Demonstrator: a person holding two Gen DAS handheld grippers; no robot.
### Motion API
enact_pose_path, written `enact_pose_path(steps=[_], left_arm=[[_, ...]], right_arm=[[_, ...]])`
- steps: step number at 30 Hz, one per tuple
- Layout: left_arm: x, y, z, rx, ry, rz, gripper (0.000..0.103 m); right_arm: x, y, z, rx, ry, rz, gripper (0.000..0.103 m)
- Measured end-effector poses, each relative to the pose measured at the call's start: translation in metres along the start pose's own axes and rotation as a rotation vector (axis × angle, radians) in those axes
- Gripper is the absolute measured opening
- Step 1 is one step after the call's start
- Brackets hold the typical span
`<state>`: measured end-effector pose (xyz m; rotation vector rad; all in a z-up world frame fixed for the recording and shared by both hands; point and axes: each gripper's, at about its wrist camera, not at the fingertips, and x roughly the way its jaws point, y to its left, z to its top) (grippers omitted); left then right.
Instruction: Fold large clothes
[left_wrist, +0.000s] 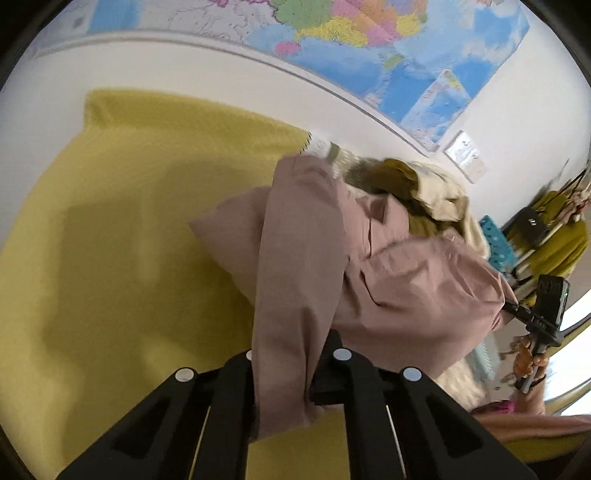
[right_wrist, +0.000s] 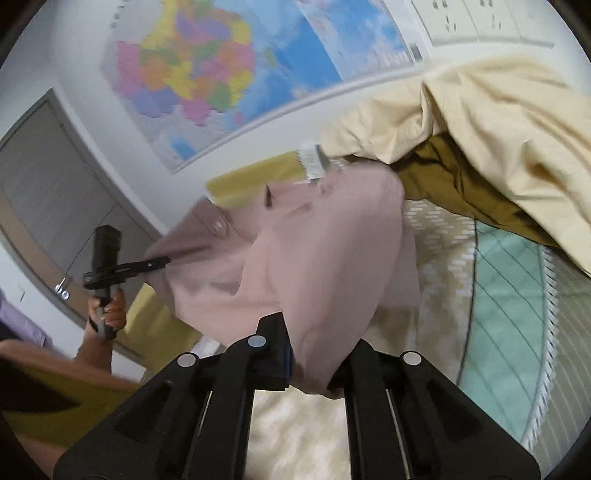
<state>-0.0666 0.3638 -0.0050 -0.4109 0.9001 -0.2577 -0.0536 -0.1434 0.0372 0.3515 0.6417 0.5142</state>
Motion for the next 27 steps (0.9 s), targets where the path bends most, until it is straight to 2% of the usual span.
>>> enact_pose_path(steps=[2,4,5,6,7,8,9,11,12,14,17,19,20,21,22,23,24,27], left_arm=[[-0.002,0.0,-0.024,0.013,0.025,0.016,0.007],[0.012,0.0,-0.038,0.031,0.085,0.096,0.021],[0.022,0.002,-0.044,0.05,0.123,0.157,0.034],[0.025,0.002,-0.045,0.061,0.118,0.199,0.047],[0.023,0.001,-0.043,0.068,0.095,0.224,0.05],[0.012,-0.006,-0.037,0.091,0.029,0.237,0.056],[0.003,-0.012,-0.032,0.114,-0.016,0.24,0.068],[-0.009,-0.029,-0.024,0.175,-0.085,0.27,0.083],[-0.01,-0.04,-0.02,0.224,-0.099,0.278,0.085],[0.0,-0.058,-0.01,0.3,-0.085,0.3,0.085],[0.037,-0.083,0.002,0.439,-0.027,0.351,0.085],[0.06,-0.086,-0.003,0.51,0.014,0.403,0.084],[0.079,-0.089,-0.003,0.548,0.052,0.439,0.072],[0.094,-0.089,-0.003,0.564,0.082,0.461,0.058],[0.103,-0.084,-0.002,0.565,0.106,0.474,0.052],[0.105,-0.08,-0.001,0.55,0.1,0.475,0.033],[0.105,-0.075,0.002,0.525,0.097,0.454,0.02],[0.085,-0.068,0.013,0.439,0.044,0.378,0.004]], right_arm=[[-0.01,0.007,-0.013,-0.017,0.031,-0.032,0.007],[0.001,-0.004,-0.031,0.028,0.129,-0.074,0.022],[0.01,-0.014,-0.04,0.055,0.188,-0.121,0.027],[0.017,-0.022,-0.045,0.073,0.233,-0.17,0.039],[0.019,-0.025,-0.046,0.082,0.247,-0.201,0.05],[0.018,-0.026,-0.043,0.094,0.232,-0.221,0.052],[0.008,-0.024,-0.037,0.095,0.184,-0.246,0.059],[-0.009,-0.015,-0.027,0.048,0.112,-0.298,0.07],[-0.017,-0.004,-0.018,0.005,0.059,-0.325,0.078],[-0.013,0.013,-0.008,-0.061,0.024,-0.305,0.078],[0.027,0.037,0.005,-0.162,0.086,-0.289,0.074],[0.063,0.044,0.008,-0.214,0.151,-0.283,0.065],[0.081,0.044,0.008,-0.238,0.191,-0.295,0.061],[0.097,0.043,0.007,-0.255,0.232,-0.313,0.05],[0.108,0.044,0.006,-0.264,0.253,-0.327,0.041],[0.116,0.042,0.005,-0.263,0.272,-0.333,0.017],[0.121,0.037,0.006,-0.242,0.285,-0.312,0.006],[0.103,0.036,0.013,-0.213,0.223,-0.266,0.003]])
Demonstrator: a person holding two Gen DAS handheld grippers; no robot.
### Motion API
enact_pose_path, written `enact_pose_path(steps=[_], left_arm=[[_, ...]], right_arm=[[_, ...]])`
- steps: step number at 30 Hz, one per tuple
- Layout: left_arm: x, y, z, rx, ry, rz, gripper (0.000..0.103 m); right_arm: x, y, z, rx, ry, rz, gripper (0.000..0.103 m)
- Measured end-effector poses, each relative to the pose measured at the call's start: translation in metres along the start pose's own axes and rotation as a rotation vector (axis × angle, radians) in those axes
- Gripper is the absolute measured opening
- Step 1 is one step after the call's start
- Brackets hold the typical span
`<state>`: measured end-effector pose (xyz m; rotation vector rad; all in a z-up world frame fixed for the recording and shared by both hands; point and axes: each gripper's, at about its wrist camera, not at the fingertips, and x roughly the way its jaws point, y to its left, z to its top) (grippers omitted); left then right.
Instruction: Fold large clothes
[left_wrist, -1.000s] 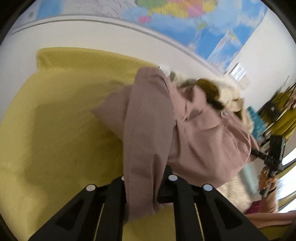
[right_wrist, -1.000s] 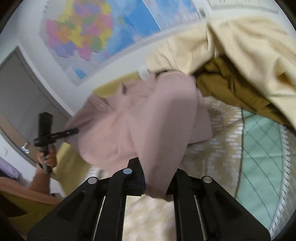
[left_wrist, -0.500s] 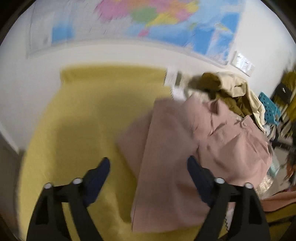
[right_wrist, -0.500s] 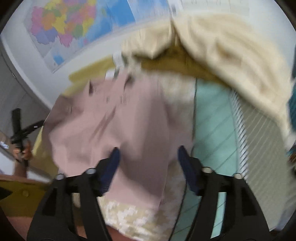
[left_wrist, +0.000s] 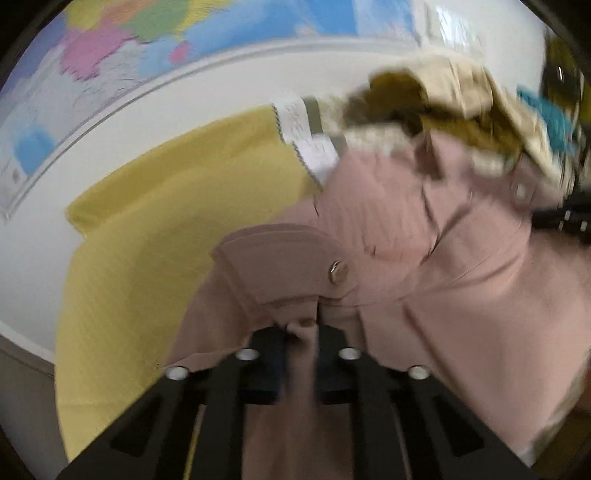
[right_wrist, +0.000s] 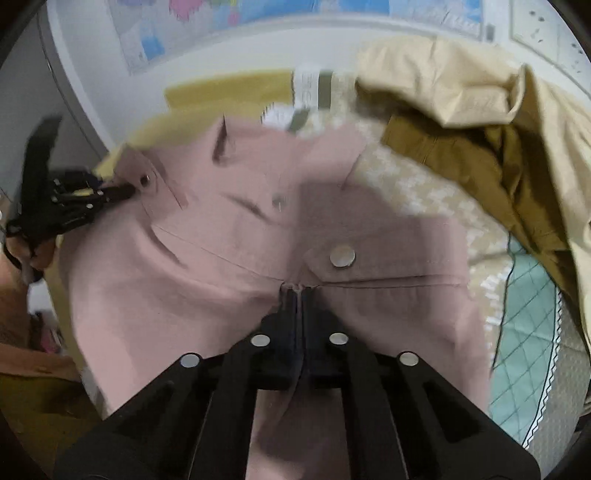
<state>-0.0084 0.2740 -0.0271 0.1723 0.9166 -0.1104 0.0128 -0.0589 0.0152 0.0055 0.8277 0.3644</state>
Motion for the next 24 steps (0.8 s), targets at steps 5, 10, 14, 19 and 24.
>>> enact_pose_path(steps=[5,10,14,19,24], left_arm=[[-0.045,0.027,0.034,-0.137,-0.184,-0.068,0.003],[-0.016,0.041,0.062,-0.171,-0.163,-0.026,0.004],[0.055,0.043,0.053,-0.156,0.035,0.1,0.014],[0.061,0.056,0.038,-0.209,0.011,0.119,0.03],[0.026,0.047,0.029,-0.195,-0.076,0.164,0.061]], right_arm=[[-0.059,-0.007,0.031,0.051,-0.241,0.022,0.003],[-0.027,-0.032,0.06,0.115,-0.226,-0.002,0.003],[0.039,-0.048,0.055,0.14,-0.056,-0.048,0.003],[0.045,-0.049,0.051,0.123,-0.033,-0.039,0.01],[0.028,-0.051,0.043,0.131,-0.056,-0.041,0.038]])
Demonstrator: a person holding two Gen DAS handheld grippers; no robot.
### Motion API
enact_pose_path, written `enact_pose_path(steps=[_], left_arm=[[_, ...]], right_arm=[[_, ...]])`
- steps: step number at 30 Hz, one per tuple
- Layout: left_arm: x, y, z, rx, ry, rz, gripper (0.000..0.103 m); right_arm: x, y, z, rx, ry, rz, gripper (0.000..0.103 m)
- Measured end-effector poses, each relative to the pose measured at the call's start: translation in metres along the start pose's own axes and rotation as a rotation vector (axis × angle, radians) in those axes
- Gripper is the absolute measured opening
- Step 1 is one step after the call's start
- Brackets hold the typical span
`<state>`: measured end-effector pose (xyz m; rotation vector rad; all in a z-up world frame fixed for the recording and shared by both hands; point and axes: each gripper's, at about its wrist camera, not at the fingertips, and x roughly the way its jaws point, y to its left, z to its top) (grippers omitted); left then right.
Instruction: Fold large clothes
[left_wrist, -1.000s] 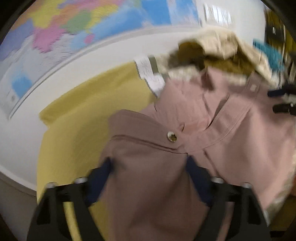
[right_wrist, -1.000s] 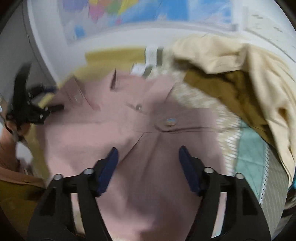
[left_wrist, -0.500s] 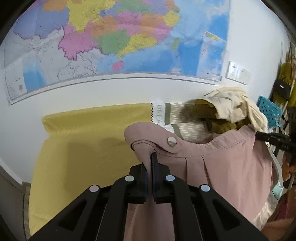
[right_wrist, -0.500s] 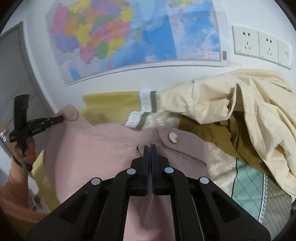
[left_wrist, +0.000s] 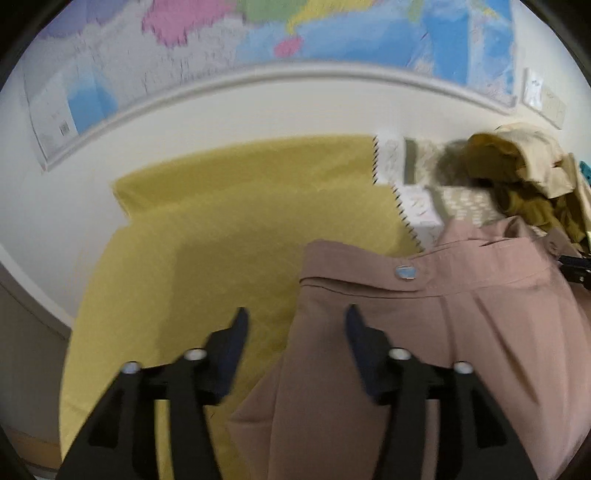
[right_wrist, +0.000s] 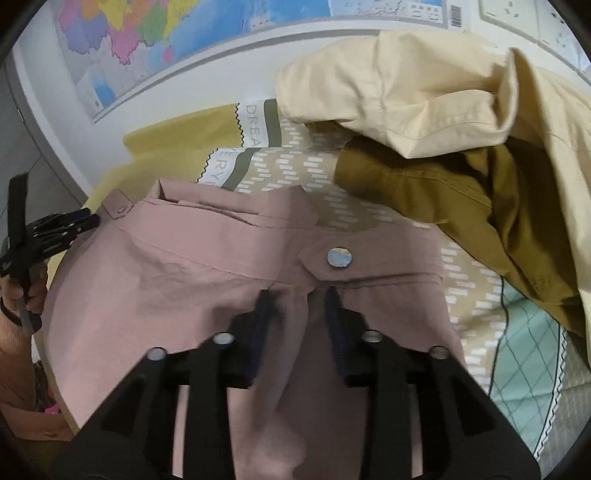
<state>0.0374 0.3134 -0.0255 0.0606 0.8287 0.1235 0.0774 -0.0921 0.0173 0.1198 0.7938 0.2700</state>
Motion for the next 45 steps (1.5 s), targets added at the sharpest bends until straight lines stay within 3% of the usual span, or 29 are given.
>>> enact_pose_path(steps=[1,3,8,13,25,29,34,37,45], left_arm=[[-0.007,-0.001,-0.002,0.002,-0.017,0.006,0.064],[-0.026,-0.006,-0.007,0.022,-0.048,0.032,0.076],[-0.047,-0.027,-0.021,0.089,-0.076,0.047,0.08],[-0.046,-0.034,-0.031,0.083,-0.067,0.038,0.08],[-0.024,-0.032,-0.044,0.046,-0.005,0.048,0.08],[-0.024,-0.031,-0.044,0.048,-0.003,0.051,0.08],[-0.024,-0.028,-0.045,0.05,0.002,0.059,0.08],[-0.022,-0.028,-0.046,0.049,0.001,0.067,0.081],[-0.004,-0.026,-0.045,0.032,0.045,0.085,0.082]], right_arm=[[-0.003,0.003,-0.002,0.002,-0.007,0.001,0.044],[-0.016,0.004,-0.007,0.002,-0.034,-0.014,0.047],[-0.04,0.015,-0.019,-0.024,-0.083,0.046,0.05],[-0.032,0.035,-0.032,-0.1,-0.054,0.051,0.055],[0.012,0.015,-0.022,-0.035,-0.049,0.004,0.048],[0.006,0.013,-0.021,-0.024,-0.041,0.011,0.049],[-0.026,0.012,-0.031,-0.005,-0.059,0.062,0.059],[-0.043,0.008,-0.039,0.021,-0.069,0.11,0.058],[-0.016,-0.009,-0.049,0.041,-0.055,0.02,0.05]])
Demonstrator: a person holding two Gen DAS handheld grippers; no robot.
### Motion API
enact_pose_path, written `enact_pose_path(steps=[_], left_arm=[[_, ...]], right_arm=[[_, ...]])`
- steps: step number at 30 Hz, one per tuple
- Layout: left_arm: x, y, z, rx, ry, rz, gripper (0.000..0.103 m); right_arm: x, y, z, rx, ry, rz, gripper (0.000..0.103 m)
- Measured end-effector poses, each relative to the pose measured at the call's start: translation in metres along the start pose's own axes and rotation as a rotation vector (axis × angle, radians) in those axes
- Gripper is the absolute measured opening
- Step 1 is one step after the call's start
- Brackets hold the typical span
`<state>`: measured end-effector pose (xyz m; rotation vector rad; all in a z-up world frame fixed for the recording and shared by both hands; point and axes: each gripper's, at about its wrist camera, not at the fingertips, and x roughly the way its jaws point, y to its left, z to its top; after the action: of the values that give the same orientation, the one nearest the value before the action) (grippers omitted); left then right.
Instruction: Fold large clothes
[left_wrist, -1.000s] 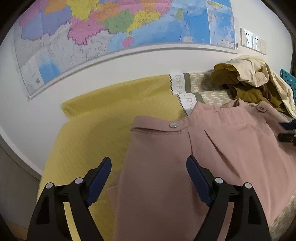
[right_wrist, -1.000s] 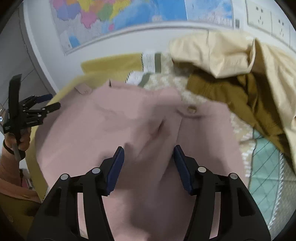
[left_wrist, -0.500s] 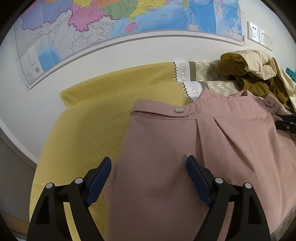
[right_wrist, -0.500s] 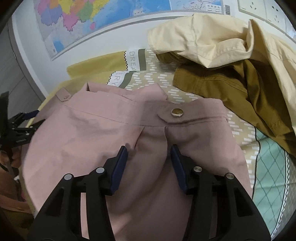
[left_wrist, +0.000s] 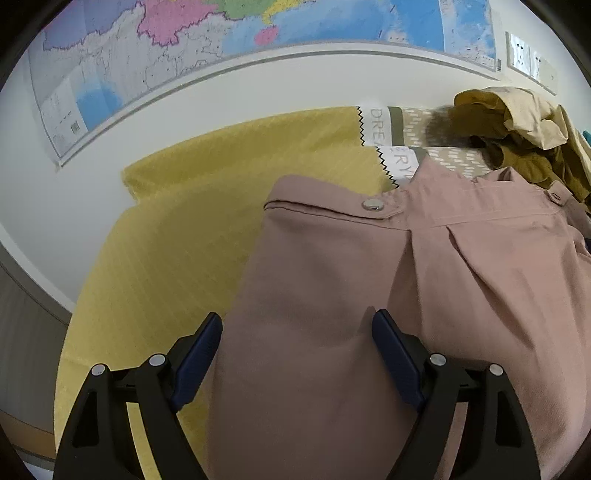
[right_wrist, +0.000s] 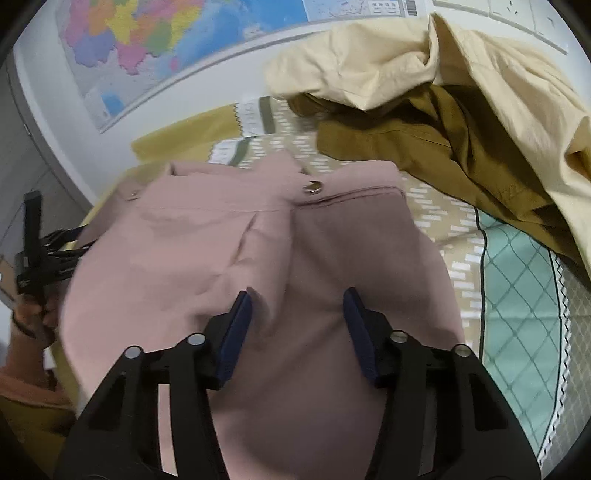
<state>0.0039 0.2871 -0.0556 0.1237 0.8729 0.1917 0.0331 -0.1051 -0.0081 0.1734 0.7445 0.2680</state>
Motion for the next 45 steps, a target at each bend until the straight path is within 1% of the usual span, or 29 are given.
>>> enact_pose_path(steps=[2,4,8,9,10,13,16,19,21,22,24,25,26,27,29,30,32,33,34,37,41,44,45], left_arm=[[0.004,0.002,0.001,-0.011,0.007,-0.007,0.083],[0.008,0.004,0.001,-0.027,0.01,-0.005,0.086],[0.012,0.013,0.001,-0.08,0.046,-0.05,0.087],[0.01,0.015,0.001,-0.088,0.052,-0.053,0.087],[0.005,0.016,0.0,-0.094,0.051,-0.052,0.087],[-0.01,0.016,-0.006,-0.099,0.036,-0.051,0.087],[-0.031,0.021,-0.018,-0.113,0.016,-0.067,0.087],[-0.042,0.022,-0.027,-0.108,0.013,-0.033,0.087],[-0.048,0.022,-0.035,-0.109,0.019,-0.027,0.087],[-0.051,0.022,-0.038,-0.111,0.018,-0.031,0.087],[-0.059,0.023,-0.046,-0.118,0.016,-0.037,0.087],[-0.06,0.023,-0.048,-0.119,0.014,-0.044,0.087],[-0.062,0.022,-0.053,-0.118,0.014,-0.055,0.087],[-0.063,0.022,-0.057,-0.117,0.015,-0.062,0.087],[-0.059,0.022,-0.062,-0.12,0.024,-0.058,0.087],[-0.054,0.024,-0.063,-0.132,0.031,-0.061,0.089],[-0.046,0.028,-0.065,-0.169,0.042,-0.072,0.091],[-0.042,0.032,-0.066,-0.19,0.044,-0.085,0.091],[-0.039,0.035,-0.066,-0.209,0.043,-0.102,0.091],[-0.034,0.042,-0.067,-0.265,0.06,-0.118,0.094],[-0.048,0.047,-0.074,-0.273,0.05,-0.119,0.093],[-0.067,0.053,-0.084,-0.273,0.024,-0.169,0.093],[-0.075,0.055,-0.088,-0.268,0.012,-0.194,0.092]], right_arm=[[0.006,-0.001,0.002,-0.007,-0.014,-0.002,0.05],[0.009,0.0,0.005,-0.007,-0.014,-0.003,0.05],[0.004,-0.002,0.005,0.016,-0.003,0.009,0.051],[0.001,-0.002,0.005,0.021,-0.003,0.01,0.054],[-0.004,-0.002,0.004,0.03,-0.008,0.013,0.059],[-0.029,-0.001,-0.001,0.059,-0.034,0.044,0.067],[-0.058,-0.005,-0.011,0.094,-0.069,0.076,0.073],[-0.08,-0.012,-0.025,0.143,-0.082,0.101,0.076],[-0.091,-0.016,-0.036,0.177,-0.079,0.131,0.076],[-0.094,-0.015,-0.041,0.178,-0.076,0.129,0.076],[-0.1,-0.01,-0.051,0.153,-0.071,0.079,0.077],[-0.102,-0.008,-0.055,0.145,-0.07,0.072,0.077],[-0.103,-0.005,-0.058,0.141,-0.072,0.079,0.077],[-0.104,-0.002,-0.062,0.131,-0.077,0.104,0.077],[-0.098,0.003,-0.063,0.109,-0.077,0.106,0.077],[-0.089,0.005,-0.063,0.098,-0.061,0.096,0.074],[-0.073,0.002,-0.064,0.112,-0.028,0.076,0.066],[-0.065,-0.001,-0.064,0.124,-0.011,0.062,0.059],[-0.056,-0.004,-0.064,0.14,0.004,0.049,0.058],[-0.05,-0.009,-0.063,0.175,-0.008,0.056,0.057],[-0.057,-0.009,-0.063,0.191,-0.007,0.047,0.057],[-0.073,-0.011,-0.067,0.199,-0.034,0.069,0.063],[-0.08,-0.01,-0.069,0.189,-0.047,0.06,0.065]])
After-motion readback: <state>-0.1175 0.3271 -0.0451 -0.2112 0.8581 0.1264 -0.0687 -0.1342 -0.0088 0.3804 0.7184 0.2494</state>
